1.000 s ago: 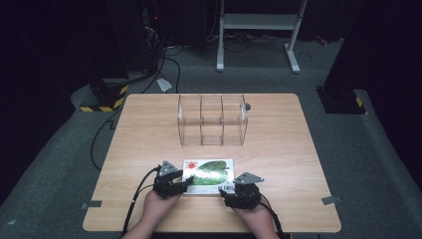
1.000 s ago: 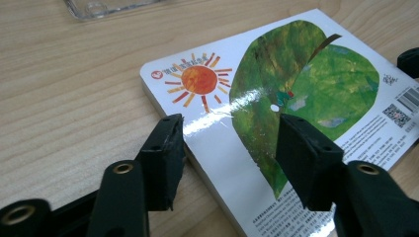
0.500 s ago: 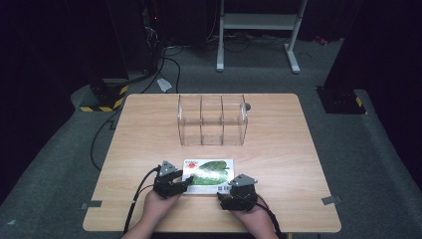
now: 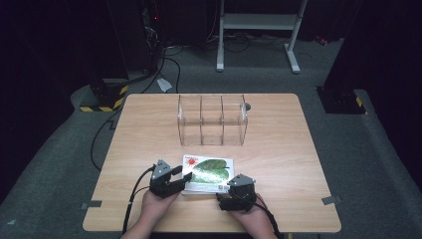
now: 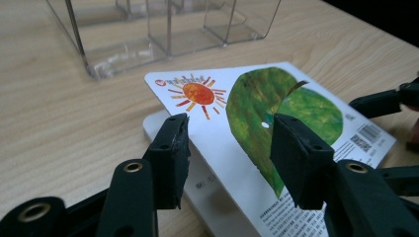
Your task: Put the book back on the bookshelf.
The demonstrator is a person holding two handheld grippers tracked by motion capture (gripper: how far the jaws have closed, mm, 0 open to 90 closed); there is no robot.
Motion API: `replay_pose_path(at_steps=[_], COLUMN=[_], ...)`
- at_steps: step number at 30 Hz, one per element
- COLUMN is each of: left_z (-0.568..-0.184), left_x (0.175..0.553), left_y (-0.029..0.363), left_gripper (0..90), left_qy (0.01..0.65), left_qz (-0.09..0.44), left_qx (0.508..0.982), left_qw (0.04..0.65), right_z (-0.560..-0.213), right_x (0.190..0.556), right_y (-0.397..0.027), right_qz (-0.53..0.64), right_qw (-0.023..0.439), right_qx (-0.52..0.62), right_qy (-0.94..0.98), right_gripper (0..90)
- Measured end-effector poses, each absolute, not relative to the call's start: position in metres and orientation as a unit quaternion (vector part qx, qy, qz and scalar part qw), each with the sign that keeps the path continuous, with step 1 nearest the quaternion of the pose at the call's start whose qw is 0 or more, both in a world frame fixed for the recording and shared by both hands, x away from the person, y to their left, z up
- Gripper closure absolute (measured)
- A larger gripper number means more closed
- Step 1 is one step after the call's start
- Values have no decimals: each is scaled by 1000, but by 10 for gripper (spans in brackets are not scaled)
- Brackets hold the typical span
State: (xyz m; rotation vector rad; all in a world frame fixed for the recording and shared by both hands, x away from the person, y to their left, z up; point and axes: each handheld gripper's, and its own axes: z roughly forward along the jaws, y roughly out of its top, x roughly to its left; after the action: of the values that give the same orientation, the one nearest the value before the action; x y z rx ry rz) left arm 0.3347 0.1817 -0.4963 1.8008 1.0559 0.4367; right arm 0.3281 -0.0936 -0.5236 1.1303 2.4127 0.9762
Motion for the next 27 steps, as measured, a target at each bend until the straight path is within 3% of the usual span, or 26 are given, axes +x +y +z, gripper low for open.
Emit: replay_pose_path(at_steps=[6, 15, 18, 27], left_z=[-492, -495, -498, -506], left_x=[335, 337, 345, 353], left_y=[184, 189, 192, 189], left_gripper=[504, 471, 384, 380], left_qy=[427, 441, 461, 475], left_qz=[174, 165, 136, 76], left_qx=[735, 731, 722, 729], left_qw=[497, 494, 497, 488], right_z=[-523, -523, -523, -524], right_x=[328, 330, 328, 327], right_y=[-101, -101, -102, -102], right_qz=[364, 368, 367, 367], right_qw=[135, 135, 140, 145], right_qx=[412, 413, 413, 409], right_qy=[825, 822, 821, 823], right_gripper=[212, 245, 259, 268])
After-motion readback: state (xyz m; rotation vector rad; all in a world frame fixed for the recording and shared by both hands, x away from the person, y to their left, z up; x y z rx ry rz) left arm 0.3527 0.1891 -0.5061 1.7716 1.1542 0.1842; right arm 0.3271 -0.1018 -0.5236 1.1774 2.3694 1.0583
